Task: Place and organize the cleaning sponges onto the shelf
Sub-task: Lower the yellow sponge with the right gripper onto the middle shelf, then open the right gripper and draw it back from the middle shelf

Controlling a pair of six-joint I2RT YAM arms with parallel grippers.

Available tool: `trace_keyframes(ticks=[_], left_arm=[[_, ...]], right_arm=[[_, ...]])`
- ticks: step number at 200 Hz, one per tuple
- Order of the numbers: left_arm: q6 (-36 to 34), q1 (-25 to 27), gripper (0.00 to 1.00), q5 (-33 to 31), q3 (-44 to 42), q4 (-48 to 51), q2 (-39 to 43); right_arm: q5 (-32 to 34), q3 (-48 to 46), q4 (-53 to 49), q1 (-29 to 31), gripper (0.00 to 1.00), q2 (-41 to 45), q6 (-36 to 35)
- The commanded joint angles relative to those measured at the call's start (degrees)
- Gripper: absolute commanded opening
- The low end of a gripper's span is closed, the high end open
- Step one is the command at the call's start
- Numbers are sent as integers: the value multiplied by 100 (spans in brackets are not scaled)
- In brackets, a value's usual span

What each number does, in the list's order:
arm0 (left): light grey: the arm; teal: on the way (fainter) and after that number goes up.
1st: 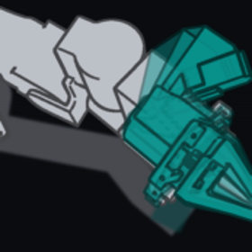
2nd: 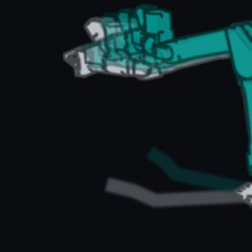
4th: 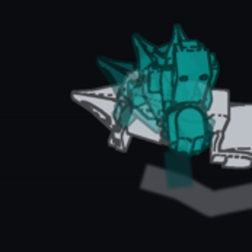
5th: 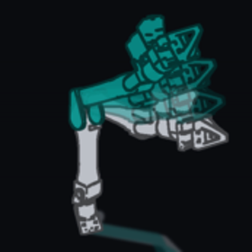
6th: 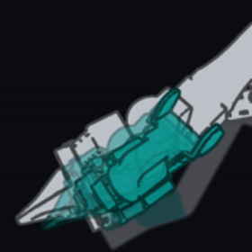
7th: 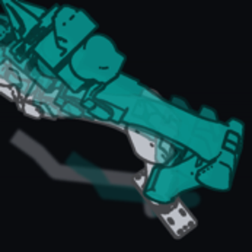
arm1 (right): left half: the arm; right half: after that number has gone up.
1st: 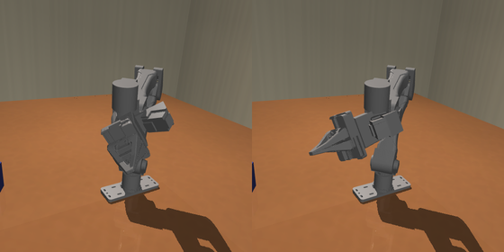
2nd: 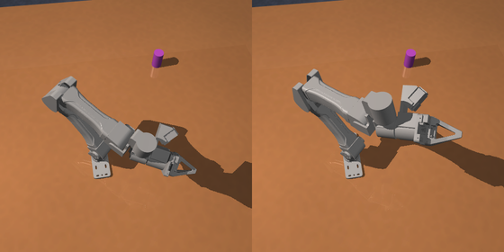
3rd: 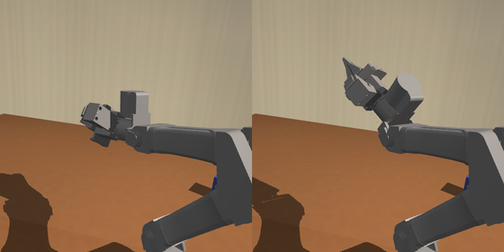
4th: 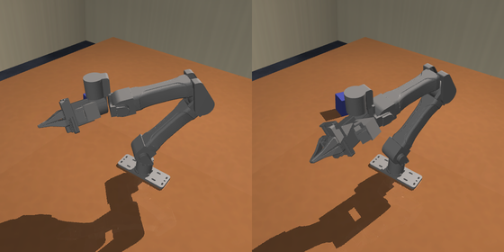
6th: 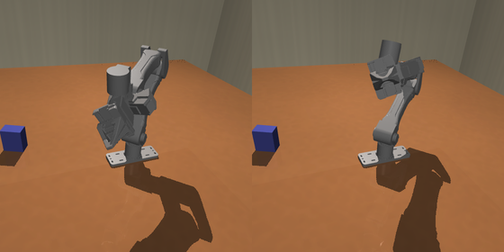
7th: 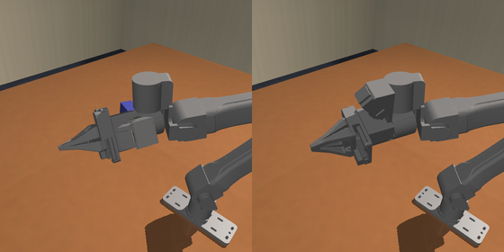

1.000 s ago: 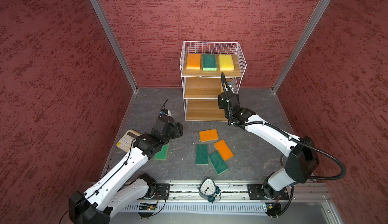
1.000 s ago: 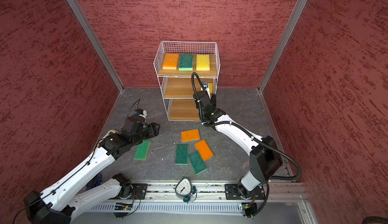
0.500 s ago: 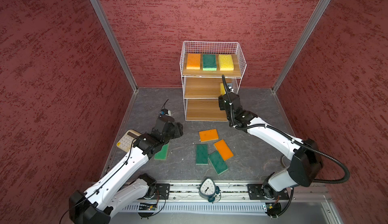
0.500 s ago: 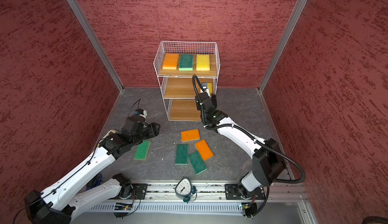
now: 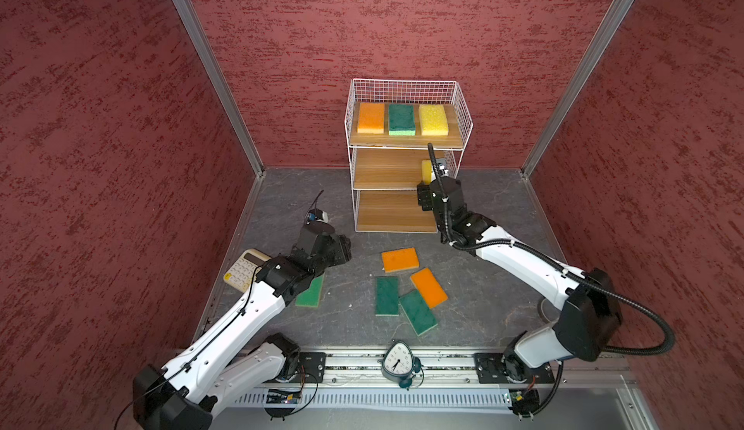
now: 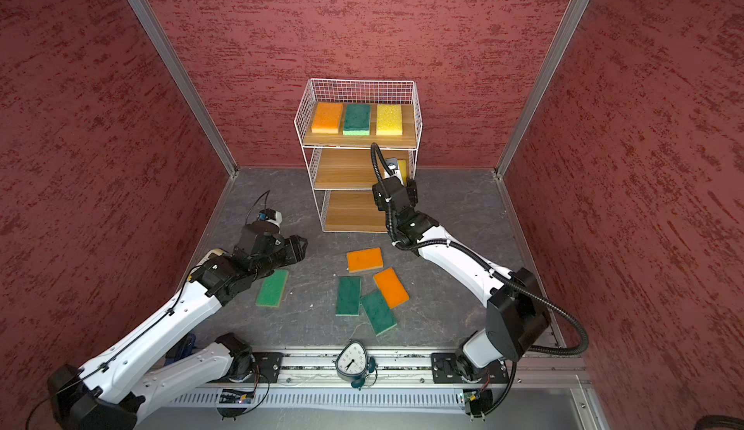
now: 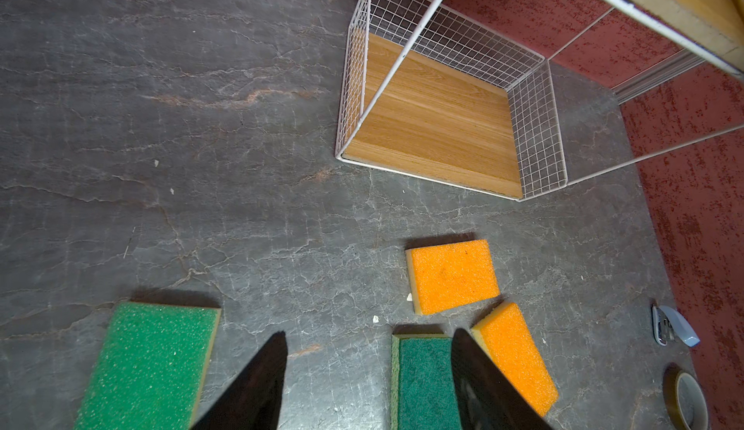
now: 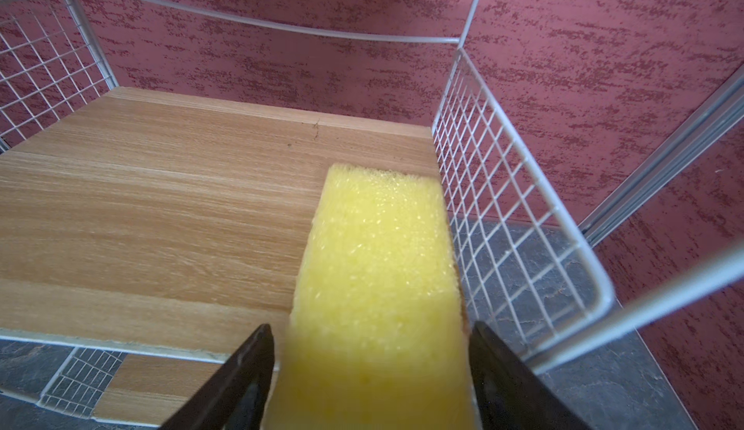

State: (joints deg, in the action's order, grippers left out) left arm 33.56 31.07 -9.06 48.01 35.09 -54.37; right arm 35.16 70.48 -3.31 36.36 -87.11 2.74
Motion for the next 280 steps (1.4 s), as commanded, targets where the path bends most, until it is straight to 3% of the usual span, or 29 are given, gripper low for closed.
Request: trace_keyframes(ticks=[1, 88, 176, 207, 267, 280], left_arm=[[-76, -48, 66, -17, 66, -64, 14], [-38, -49, 68, -41, 119, 102, 226], [-51, -48, 68, -78, 122, 325, 549], [-34, -40, 66, 13, 104, 267, 545], [-52, -31, 64, 108, 157, 106, 364], [-79, -31, 64, 132, 148, 54, 308]], right_arm=[[162, 70, -43, -36, 81, 269, -52], [-197, 160, -493, -7, 87, 620, 248], [-647, 39, -1169, 86, 83, 1372, 734], [-942, -252, -1395, 90, 66, 1597, 1062], [-1728, -317, -1724, -132, 8, 1519, 1496], [-1953, -320, -1618, -202, 1, 1519, 1549]])
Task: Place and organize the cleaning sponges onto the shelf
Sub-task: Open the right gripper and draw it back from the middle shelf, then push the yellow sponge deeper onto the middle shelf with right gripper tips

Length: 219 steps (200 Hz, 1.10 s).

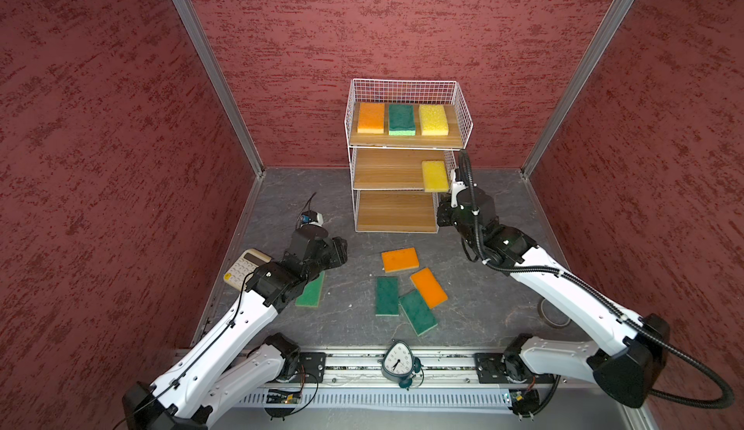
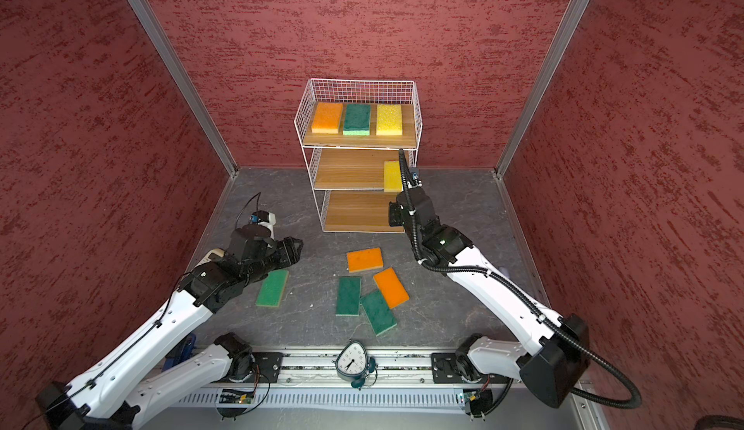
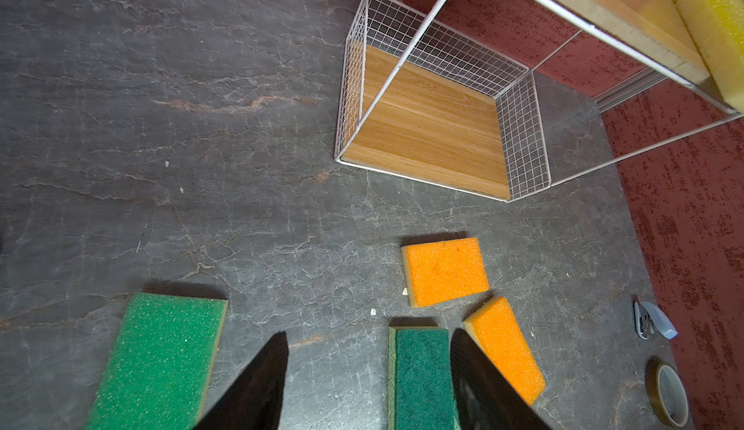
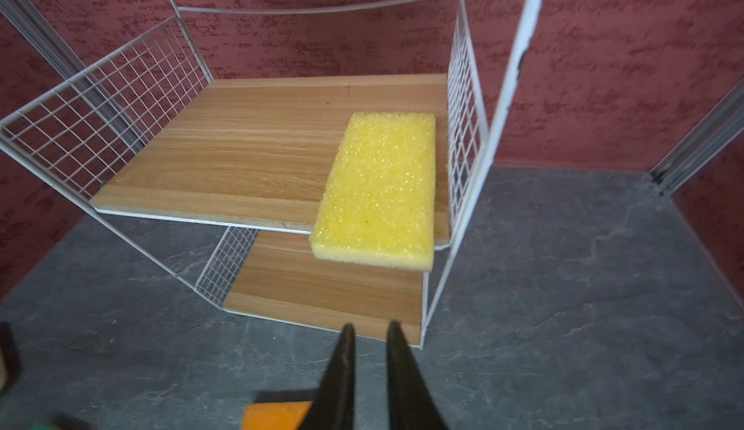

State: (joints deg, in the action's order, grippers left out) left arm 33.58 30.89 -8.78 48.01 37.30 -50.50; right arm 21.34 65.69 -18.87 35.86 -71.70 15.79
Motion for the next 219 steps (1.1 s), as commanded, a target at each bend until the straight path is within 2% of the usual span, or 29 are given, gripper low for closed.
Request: trace_keyframes(ticks=[1, 67, 103, 219], left_arm=[[-81, -13, 64, 100, 148, -173, -85], [-89, -94, 64, 181, 91, -468, -312], [-102, -244, 63, 358, 71, -608, -346], [-142, -488, 63, 612, 130, -747, -443]], right_arm=[[-584, 152, -54, -159, 1, -20, 251], [-2025, -19, 306, -904, 0, -81, 843], [-2478, -109, 554, -1145, 0, -115, 1029], [-1810, -318, 868, -1132, 0, -185, 1198]])
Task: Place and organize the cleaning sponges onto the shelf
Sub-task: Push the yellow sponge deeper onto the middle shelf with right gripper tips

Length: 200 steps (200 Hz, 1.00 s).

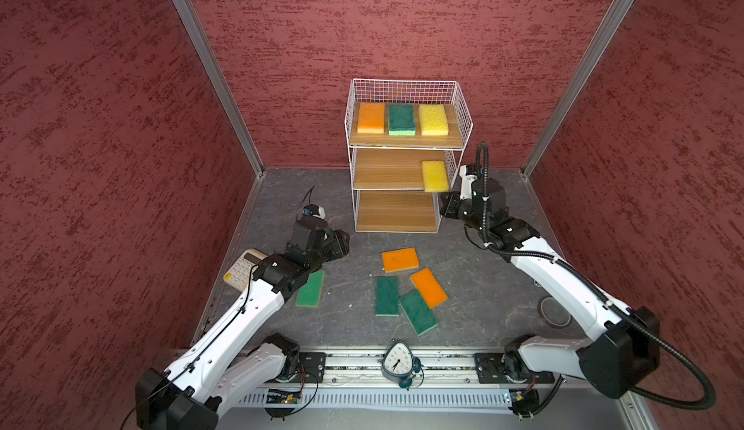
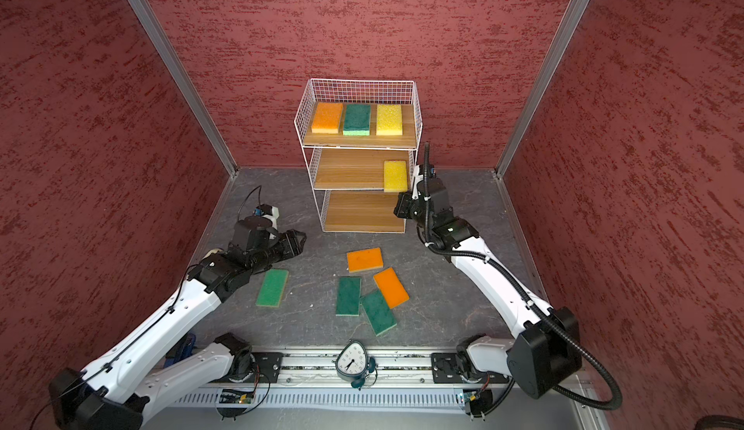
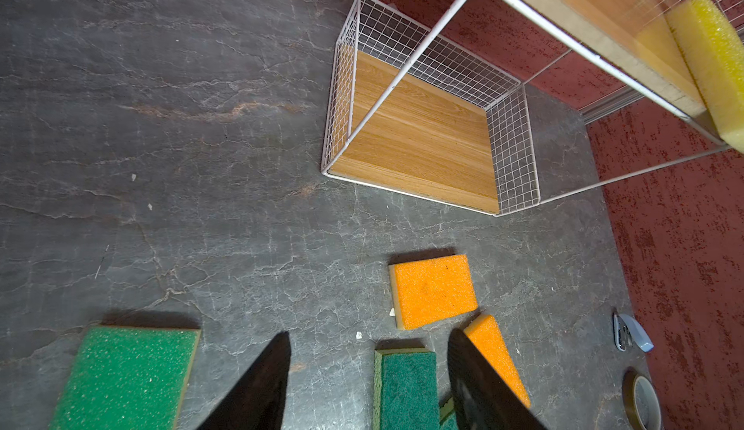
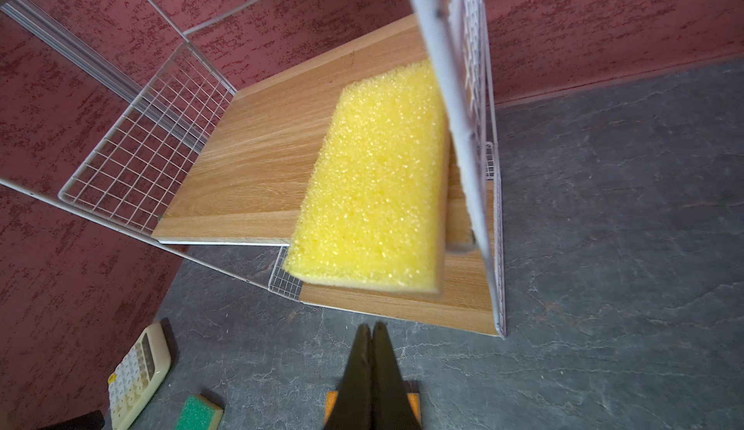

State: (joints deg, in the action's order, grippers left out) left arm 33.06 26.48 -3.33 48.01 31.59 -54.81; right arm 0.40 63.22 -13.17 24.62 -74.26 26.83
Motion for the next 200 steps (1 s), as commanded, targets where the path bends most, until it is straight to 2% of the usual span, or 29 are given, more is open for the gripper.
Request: trace_keyframes(ticks=[1, 53, 111, 200], left_arm=[[-89, -46, 63, 69, 130, -174, -8], [-92, -47, 62, 52, 108, -139, 56], [-54, -47, 62, 43, 34, -128, 143], [-54, -65, 62, -2, -2, -108, 246]], right_arm=[[289, -72, 302, -9, 0, 66, 90], [1013, -22, 291, 479, 0, -9, -326], [1352, -55, 567, 498, 0, -70, -629], [1465, 19, 809, 509, 0, -300, -728]])
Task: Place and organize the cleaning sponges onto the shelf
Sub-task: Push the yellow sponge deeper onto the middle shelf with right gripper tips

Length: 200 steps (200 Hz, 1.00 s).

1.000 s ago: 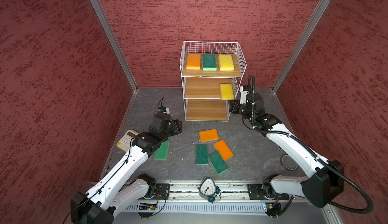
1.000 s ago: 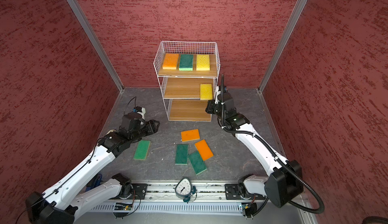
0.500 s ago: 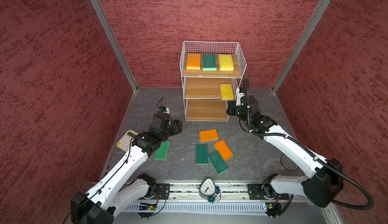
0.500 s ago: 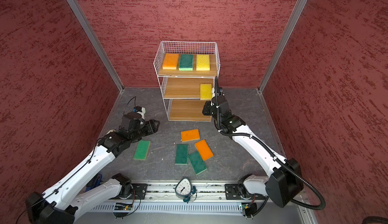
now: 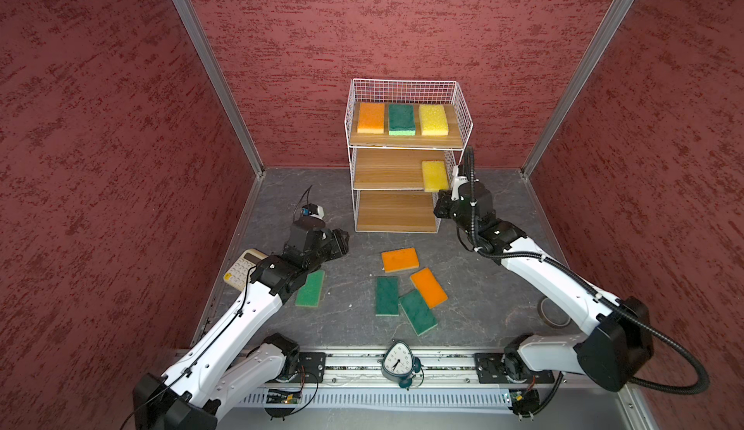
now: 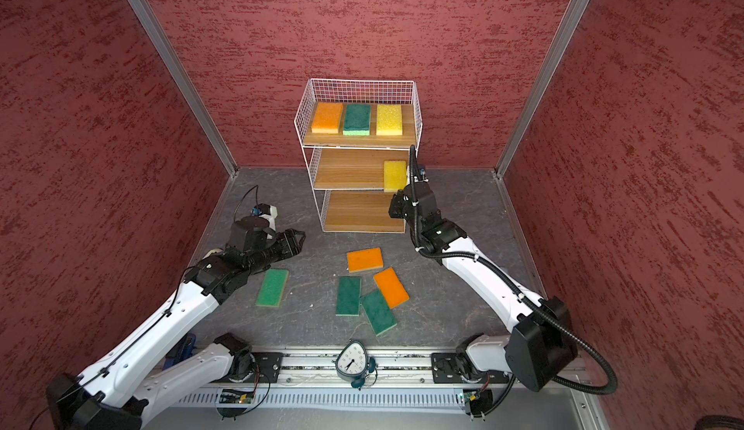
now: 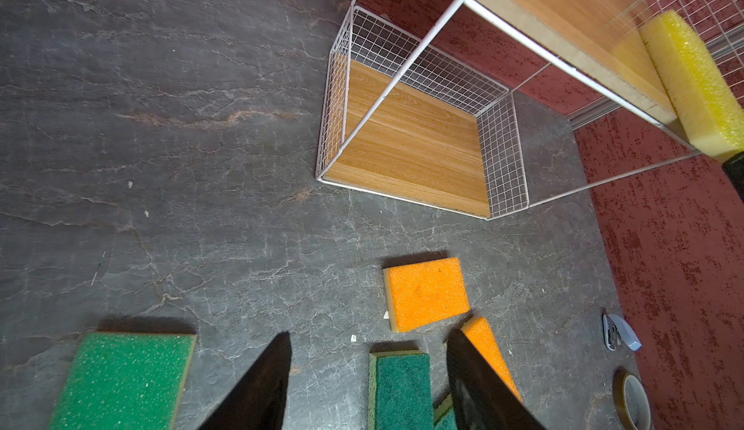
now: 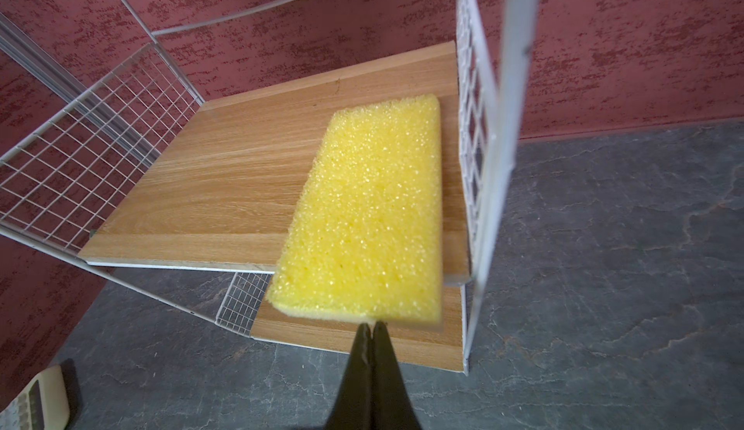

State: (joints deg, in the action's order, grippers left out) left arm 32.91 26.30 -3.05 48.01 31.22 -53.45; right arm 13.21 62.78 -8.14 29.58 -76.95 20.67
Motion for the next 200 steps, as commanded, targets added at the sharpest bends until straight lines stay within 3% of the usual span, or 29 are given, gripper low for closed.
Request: trace_keyframes(ticks=[1, 200], left_arm=[[-39, -47, 62, -34, -2, -71, 108], [-30, -81, 62, 58, -88, -188, 38]], right_arm=[[187, 61, 310, 17, 0, -31, -114], [314, 270, 794, 28, 0, -375, -361]])
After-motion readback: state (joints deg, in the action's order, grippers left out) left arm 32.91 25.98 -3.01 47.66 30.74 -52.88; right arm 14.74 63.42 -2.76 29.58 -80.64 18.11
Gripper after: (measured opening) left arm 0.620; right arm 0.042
